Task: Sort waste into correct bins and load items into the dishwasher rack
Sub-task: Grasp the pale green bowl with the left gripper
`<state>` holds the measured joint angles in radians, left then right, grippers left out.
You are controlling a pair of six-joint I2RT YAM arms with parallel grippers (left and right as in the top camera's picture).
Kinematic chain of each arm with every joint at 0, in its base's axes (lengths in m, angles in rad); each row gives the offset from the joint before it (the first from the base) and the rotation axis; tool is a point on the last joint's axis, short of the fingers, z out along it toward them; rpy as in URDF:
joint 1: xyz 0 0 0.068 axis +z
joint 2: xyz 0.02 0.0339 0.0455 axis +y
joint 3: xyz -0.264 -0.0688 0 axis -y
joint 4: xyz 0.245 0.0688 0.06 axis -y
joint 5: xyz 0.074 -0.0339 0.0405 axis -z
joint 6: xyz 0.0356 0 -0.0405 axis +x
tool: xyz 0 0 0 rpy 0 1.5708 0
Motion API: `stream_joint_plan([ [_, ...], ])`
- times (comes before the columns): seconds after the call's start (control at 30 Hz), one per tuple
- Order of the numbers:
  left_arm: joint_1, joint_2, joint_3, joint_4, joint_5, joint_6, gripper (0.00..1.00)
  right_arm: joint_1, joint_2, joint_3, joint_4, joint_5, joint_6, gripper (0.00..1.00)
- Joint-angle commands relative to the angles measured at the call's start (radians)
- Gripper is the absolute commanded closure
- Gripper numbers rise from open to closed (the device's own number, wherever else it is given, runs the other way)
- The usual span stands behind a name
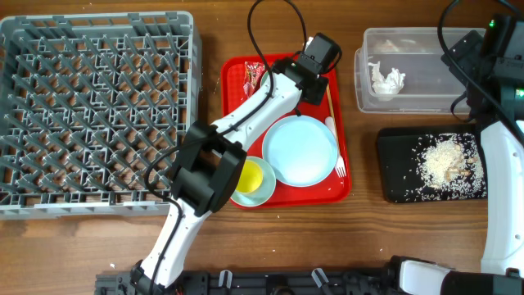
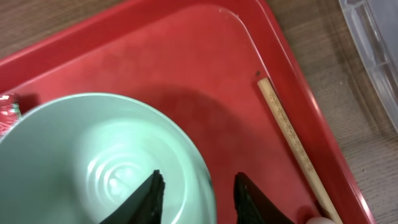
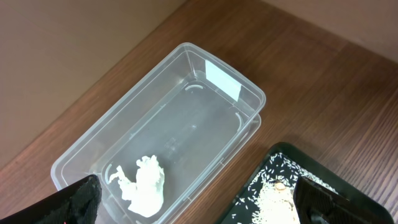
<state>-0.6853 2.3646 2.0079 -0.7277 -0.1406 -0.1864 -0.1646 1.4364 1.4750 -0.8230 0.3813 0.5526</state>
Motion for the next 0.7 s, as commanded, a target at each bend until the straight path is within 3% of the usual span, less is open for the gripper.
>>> stream_joint_plan([
  [0.0, -0.005, 0.056, 0.005, -0.009, 0.069, -0.011, 0.62, 0.0, 0.004, 0.0, 0.003, -0.006, 0.0, 0.0],
  [0.17, -0.006, 0.07, 0.004, -0.009, 0.068, -0.011, 0.75, 0.0, 0.004, 0.0, 0.002, -0.006, 0.0, 0.0],
  [0.27, -0.006, 0.07, 0.004, -0.009, 0.068, -0.011, 0.96, 0.0, 0.004, 0.0, 0.002, -0.006, 0.0, 0.0],
  [0.43, -0.008, 0.066, 0.005, 0.004, 0.03, -0.011, 0.96, 0.0, 0.004, 0.0, 0.003, -0.006, 0.0, 0.0],
  [0.67, -0.076, 0.049, 0.005, 0.002, -0.393, -0.012, 0.96, 0.0, 0.004, 0.0, 0.002, -0.006, 0.0, 0.0],
])
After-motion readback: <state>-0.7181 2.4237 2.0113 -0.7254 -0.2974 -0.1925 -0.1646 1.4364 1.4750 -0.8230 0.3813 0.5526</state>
